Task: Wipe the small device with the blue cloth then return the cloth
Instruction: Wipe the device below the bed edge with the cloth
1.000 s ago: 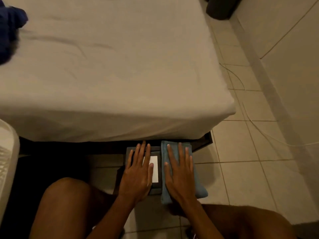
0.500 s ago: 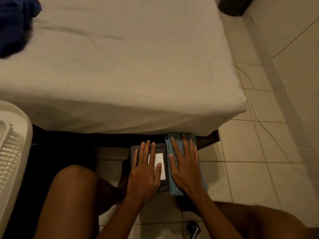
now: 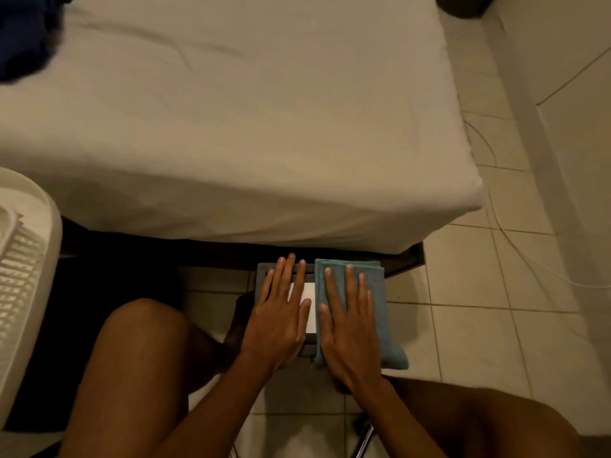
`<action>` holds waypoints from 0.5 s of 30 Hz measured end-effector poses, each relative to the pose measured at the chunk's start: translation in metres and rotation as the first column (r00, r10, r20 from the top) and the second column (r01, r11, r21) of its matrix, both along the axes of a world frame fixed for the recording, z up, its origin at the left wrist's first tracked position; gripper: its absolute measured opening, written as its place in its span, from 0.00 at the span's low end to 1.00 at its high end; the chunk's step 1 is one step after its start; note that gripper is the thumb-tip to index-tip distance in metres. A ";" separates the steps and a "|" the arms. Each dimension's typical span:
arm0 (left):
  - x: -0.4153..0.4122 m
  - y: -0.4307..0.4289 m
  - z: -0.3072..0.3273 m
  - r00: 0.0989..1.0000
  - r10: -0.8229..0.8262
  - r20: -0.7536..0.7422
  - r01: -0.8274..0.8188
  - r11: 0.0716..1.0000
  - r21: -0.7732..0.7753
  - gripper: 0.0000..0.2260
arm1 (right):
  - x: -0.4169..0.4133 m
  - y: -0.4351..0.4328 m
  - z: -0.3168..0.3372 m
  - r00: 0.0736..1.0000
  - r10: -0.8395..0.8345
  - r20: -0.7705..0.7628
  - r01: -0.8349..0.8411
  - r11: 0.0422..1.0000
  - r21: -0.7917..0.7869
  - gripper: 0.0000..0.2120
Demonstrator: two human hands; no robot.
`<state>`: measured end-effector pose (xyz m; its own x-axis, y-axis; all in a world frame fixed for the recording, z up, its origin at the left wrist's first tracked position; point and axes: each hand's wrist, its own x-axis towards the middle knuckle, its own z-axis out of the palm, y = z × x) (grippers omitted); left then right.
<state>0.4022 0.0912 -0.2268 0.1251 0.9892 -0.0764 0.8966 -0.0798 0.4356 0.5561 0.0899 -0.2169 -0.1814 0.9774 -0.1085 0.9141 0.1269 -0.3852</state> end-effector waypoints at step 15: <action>-0.001 0.001 0.001 1.000 -0.003 0.010 0.003 1.000 0.015 0.27 | -0.003 0.021 -0.002 0.996 -0.089 -0.011 0.089 0.996 0.029 0.27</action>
<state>0.4007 0.0927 -0.2256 0.1284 0.9899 -0.0604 0.8919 -0.0886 0.4436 0.5533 0.1106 -0.2185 -0.0943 0.9924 -0.0786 0.9186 0.0564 -0.3910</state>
